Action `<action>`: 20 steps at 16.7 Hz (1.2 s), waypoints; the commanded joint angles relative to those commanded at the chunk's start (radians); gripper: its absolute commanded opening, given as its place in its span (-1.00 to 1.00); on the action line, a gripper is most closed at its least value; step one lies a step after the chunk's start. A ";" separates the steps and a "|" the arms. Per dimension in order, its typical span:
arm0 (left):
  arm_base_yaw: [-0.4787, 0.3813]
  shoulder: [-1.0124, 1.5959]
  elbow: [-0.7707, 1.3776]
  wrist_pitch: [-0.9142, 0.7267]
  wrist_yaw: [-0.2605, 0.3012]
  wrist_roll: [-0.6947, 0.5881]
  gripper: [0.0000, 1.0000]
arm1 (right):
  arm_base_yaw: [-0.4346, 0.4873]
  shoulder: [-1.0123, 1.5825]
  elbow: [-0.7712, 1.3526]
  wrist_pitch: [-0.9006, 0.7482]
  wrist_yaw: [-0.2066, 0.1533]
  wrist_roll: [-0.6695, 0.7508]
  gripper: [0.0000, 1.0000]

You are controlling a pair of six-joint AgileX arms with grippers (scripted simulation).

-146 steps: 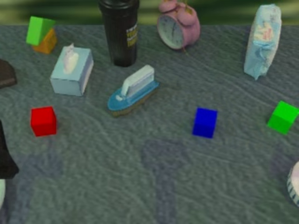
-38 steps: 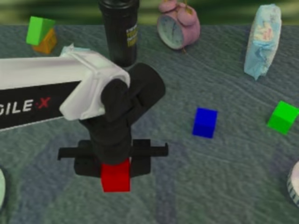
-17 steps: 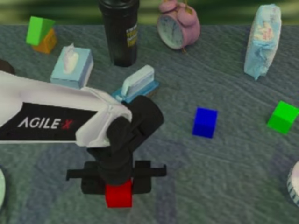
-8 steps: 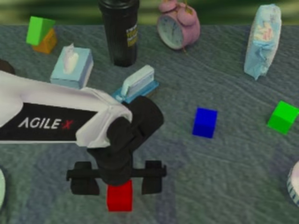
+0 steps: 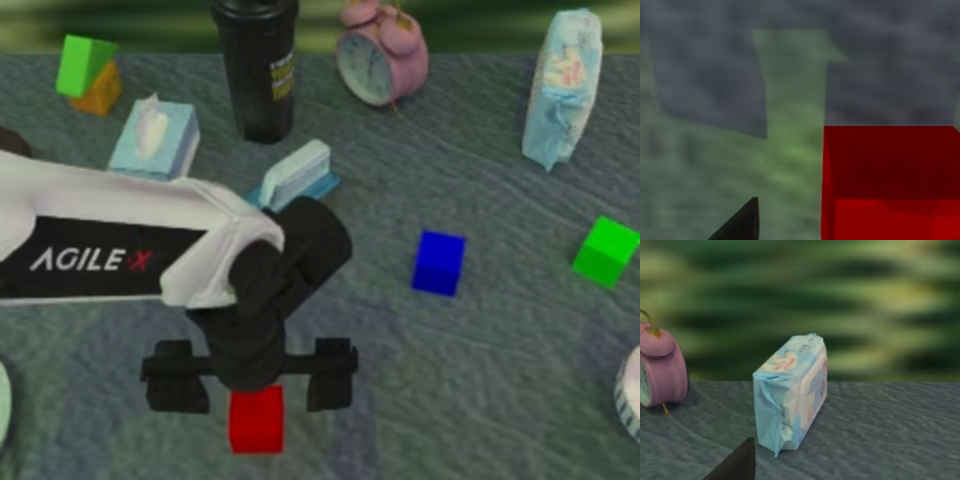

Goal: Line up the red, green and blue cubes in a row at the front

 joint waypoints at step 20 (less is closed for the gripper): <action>0.183 -0.446 -0.141 -0.056 -0.014 0.035 1.00 | 0.018 0.377 0.343 -0.218 -0.003 -0.175 1.00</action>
